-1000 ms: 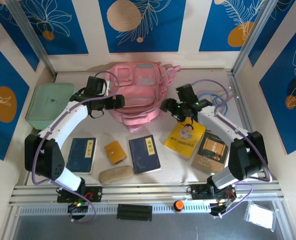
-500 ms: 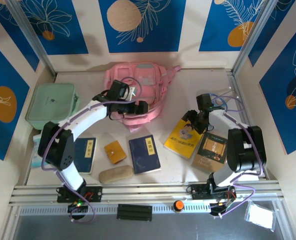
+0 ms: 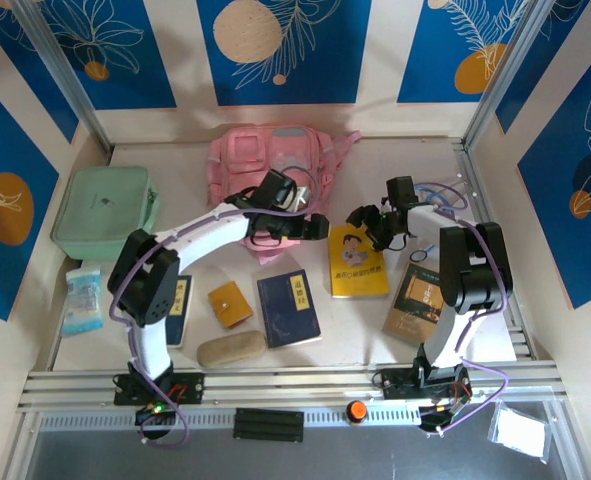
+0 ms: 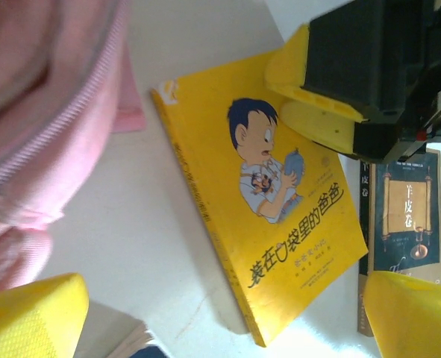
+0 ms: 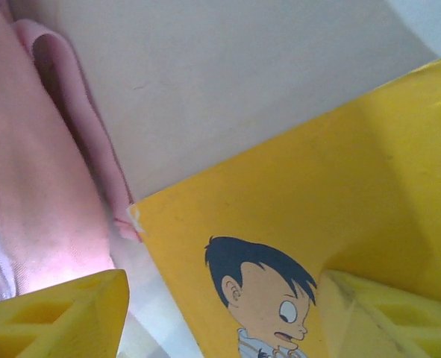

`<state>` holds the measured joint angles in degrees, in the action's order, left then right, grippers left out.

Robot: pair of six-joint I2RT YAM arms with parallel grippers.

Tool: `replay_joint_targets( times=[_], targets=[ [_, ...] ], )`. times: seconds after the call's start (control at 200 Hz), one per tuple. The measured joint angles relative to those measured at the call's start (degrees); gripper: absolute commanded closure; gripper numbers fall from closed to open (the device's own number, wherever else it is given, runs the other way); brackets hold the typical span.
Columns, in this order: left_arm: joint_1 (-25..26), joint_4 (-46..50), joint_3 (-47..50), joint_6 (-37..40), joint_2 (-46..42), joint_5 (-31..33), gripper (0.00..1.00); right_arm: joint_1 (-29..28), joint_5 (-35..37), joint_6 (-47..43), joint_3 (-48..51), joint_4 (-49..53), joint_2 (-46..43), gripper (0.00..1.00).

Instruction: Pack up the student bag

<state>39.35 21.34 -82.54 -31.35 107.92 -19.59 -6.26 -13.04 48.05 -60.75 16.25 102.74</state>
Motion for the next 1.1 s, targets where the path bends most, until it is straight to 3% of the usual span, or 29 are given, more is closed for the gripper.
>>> replay_joint_targets(
  times=[0.17,0.34,0.625,0.885,1.1],
  targets=[
    [3.76,-0.63,-2.12,-3.85,3.89,0.79,0.15,0.90,1.53,-2.51,1.66,1.46,-5.46,0.33],
    [7.02,-0.96,-5.60,-8.70,8.26,2.23,0.26,1.09,7.48,-5.86,3.74,5.51,-10.84,0.43],
    [8.46,-1.22,-6.58,-13.62,12.59,3.63,0.34,1.07,17.62,-9.11,4.37,13.22,-10.62,0.56],
    [8.46,-1.44,-7.45,-15.02,14.69,3.80,0.45,1.03,19.12,-10.05,4.37,15.06,-7.87,0.64],
    [8.46,-1.46,-7.48,-15.37,15.21,4.70,0.46,1.03,19.02,-9.46,4.37,15.52,-6.40,0.67]
  ],
)
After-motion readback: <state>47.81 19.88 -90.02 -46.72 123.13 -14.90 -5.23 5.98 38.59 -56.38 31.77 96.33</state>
